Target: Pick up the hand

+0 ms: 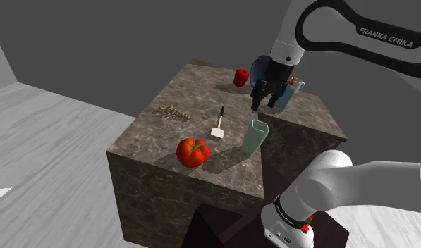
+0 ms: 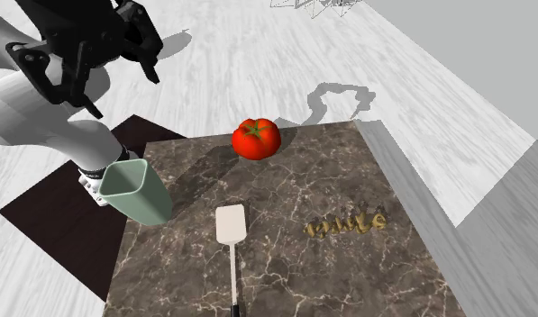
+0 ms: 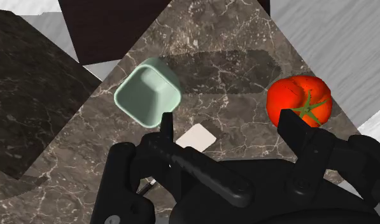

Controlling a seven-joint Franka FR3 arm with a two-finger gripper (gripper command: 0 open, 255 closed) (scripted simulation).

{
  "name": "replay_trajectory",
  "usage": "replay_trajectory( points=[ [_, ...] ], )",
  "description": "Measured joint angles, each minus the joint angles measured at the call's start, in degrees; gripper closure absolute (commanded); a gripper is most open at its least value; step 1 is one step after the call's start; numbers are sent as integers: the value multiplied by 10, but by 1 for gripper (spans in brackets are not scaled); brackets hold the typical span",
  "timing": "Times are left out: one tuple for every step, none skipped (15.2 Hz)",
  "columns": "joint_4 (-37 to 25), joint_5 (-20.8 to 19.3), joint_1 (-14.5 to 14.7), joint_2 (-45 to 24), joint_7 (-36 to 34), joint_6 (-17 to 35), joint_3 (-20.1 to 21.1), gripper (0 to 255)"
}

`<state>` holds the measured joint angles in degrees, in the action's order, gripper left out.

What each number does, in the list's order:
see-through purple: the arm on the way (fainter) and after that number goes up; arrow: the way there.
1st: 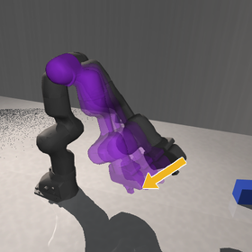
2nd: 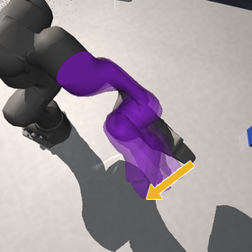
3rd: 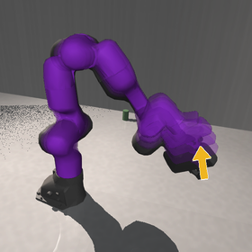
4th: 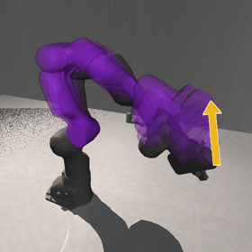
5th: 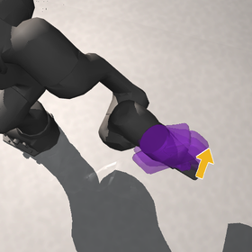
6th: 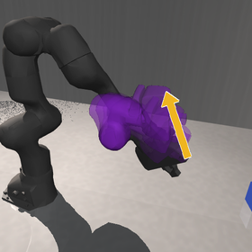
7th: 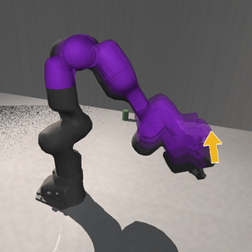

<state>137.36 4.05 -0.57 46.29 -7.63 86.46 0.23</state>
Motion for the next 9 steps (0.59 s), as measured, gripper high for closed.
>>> replay_trajectory(
  points=[
    [0, 0, 0, 0, 0, 0, 0, 0],
    [1, -1, 1, -8, 3, 8, 0, 0],
    [3, -2, 3, -20, 9, 22, 0, 0],
    [-3, -3, 5, -37, 15, 34, 0, 0],
    [-5, -5, 7, -58, 22, 51, -1, 0],
    [-18, -7, 9, -83, 30, 63, -1, 0],
    [-22, -8, 12, -101, 35, 77, 1, 0],
    [-27, -9, 15, -122, 41, 92, 1, 0],
    [-38, -11, 16, -144, 49, 103, 0, 0]
  ],
)
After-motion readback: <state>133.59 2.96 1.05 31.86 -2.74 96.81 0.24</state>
